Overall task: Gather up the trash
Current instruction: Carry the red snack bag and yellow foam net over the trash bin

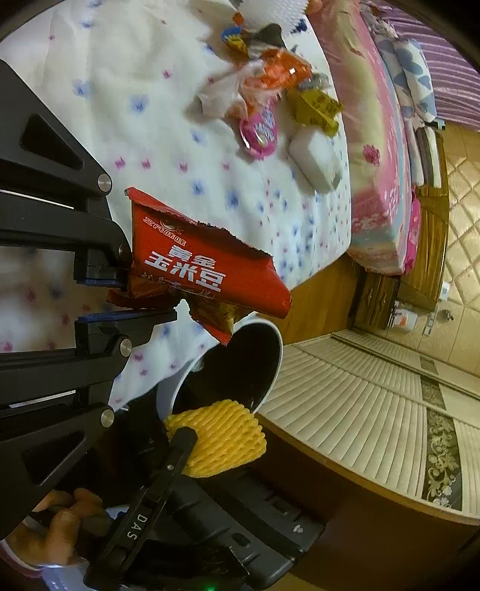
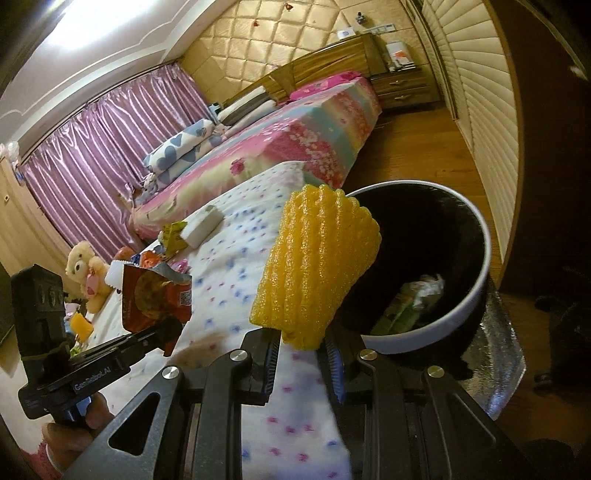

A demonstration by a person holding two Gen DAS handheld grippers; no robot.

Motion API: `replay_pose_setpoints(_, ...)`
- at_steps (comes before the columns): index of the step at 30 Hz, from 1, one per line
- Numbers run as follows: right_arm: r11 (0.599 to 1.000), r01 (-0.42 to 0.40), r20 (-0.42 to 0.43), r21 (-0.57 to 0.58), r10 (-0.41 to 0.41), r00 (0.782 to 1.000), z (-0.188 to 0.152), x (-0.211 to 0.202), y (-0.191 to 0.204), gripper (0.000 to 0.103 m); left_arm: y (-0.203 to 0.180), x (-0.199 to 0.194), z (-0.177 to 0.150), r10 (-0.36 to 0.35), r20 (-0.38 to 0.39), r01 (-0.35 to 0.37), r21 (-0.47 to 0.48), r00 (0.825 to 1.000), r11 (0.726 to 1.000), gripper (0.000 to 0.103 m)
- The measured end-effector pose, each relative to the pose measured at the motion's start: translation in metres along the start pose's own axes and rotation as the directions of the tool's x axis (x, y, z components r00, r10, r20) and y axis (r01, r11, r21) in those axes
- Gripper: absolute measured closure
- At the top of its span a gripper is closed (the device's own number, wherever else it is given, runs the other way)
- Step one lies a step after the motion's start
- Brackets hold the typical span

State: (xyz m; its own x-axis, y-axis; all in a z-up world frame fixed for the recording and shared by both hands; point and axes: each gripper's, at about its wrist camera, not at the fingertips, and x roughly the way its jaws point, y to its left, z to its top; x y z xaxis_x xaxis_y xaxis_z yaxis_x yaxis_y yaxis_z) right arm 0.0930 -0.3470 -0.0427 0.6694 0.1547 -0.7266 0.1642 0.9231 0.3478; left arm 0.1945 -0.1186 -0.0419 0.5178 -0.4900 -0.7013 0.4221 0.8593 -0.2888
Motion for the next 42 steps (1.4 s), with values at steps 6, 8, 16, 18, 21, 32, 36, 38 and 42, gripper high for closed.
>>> replay_pose_setpoints(6,1.0,0.017,0.005,0.011,-0.017,1.0,0.003,-0.003,-0.009,0.079,-0.013,0.016,0.007,-0.016,-0.009,0.016,0.028,1.0,0.999,0.095)
replay_pose_setpoints(8,1.0,0.021,0.006,0.014,-0.021,1.0,0.003,-0.003,-0.011,0.079,-0.017,0.019,0.009,-0.021,-0.011,0.021,0.034,1.0,0.999,0.095)
replay_pose_setpoints(16,0.999,0.038,0.008,0.033,-0.038,0.999,0.006,-0.004,-0.024,0.079,-0.029,0.037,0.02,-0.031,-0.023,0.032,0.068,0.999,0.997,0.095)
replay_pose_setpoints(18,0.998,0.041,0.008,0.039,-0.042,0.999,0.007,-0.004,-0.027,0.079,-0.032,0.042,0.022,-0.031,-0.026,0.033,0.073,0.999,0.997,0.095)
replay_pose_setpoints(21,0.998,0.046,0.003,0.045,-0.046,0.999,0.009,-0.002,-0.033,0.079,-0.036,0.05,0.024,-0.031,-0.035,0.034,0.08,0.999,0.996,0.095)
replay_pose_setpoints(32,0.996,0.064,-0.007,0.055,-0.063,0.998,0.021,0.006,-0.046,0.079,-0.049,0.074,0.036,-0.036,-0.065,0.042,0.102,0.997,0.994,0.094)
replay_pose_setpoints(36,0.996,0.071,-0.016,0.055,-0.071,0.997,0.025,0.009,-0.05,0.079,-0.052,0.082,0.041,-0.035,-0.078,0.044,0.11,0.996,0.993,0.094)
replay_pose_setpoints(38,0.996,0.076,-0.022,0.053,-0.075,0.997,0.027,0.011,-0.053,0.079,-0.054,0.086,0.044,-0.036,-0.083,0.046,0.116,0.996,0.992,0.094)
replay_pose_setpoints(42,0.995,0.083,-0.036,0.056,-0.081,0.996,0.03,0.016,-0.058,0.079,-0.057,0.094,0.047,-0.033,-0.093,0.044,0.124,0.995,0.991,0.094)
